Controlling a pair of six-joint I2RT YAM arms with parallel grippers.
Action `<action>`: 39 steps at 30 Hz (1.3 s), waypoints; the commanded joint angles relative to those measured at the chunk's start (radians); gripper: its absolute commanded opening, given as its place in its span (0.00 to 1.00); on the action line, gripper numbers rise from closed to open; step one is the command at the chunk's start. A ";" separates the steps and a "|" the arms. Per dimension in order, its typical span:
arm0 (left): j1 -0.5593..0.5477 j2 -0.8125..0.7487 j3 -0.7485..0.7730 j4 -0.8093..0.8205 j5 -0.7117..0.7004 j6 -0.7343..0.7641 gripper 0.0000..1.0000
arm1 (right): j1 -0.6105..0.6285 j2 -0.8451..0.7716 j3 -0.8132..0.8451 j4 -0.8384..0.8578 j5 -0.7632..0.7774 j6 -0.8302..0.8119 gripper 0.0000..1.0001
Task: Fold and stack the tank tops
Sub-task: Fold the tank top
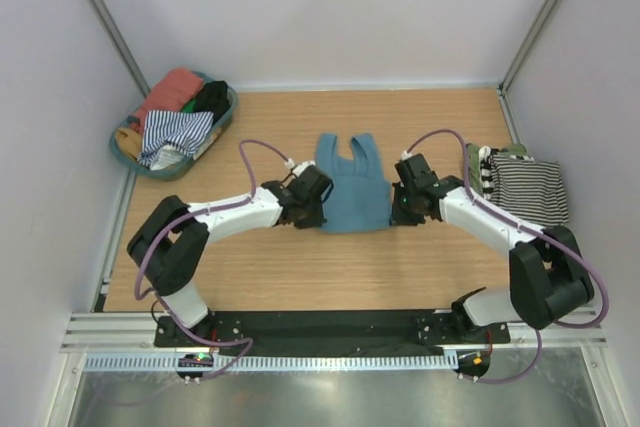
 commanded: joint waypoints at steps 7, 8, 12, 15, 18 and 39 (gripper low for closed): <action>-0.150 -0.181 -0.137 -0.047 -0.057 -0.112 0.00 | 0.103 -0.233 -0.080 -0.114 0.009 0.052 0.01; -0.153 -0.197 -0.141 -0.050 -0.052 -0.117 0.00 | 0.106 -0.251 -0.077 -0.123 0.017 0.054 0.01; -0.164 -0.249 -0.164 -0.058 -0.028 -0.149 0.00 | 0.149 -0.291 -0.022 -0.166 0.064 0.043 0.01; -0.171 -0.289 -0.164 -0.079 -0.043 -0.160 0.00 | 0.172 -0.310 0.005 -0.200 0.089 0.035 0.01; -0.171 -0.304 -0.129 -0.124 -0.066 -0.153 0.00 | 0.174 -0.314 0.033 -0.212 0.095 0.020 0.01; 0.068 -0.099 0.255 -0.251 0.006 0.027 0.02 | 0.142 0.114 0.461 -0.198 0.202 -0.106 0.01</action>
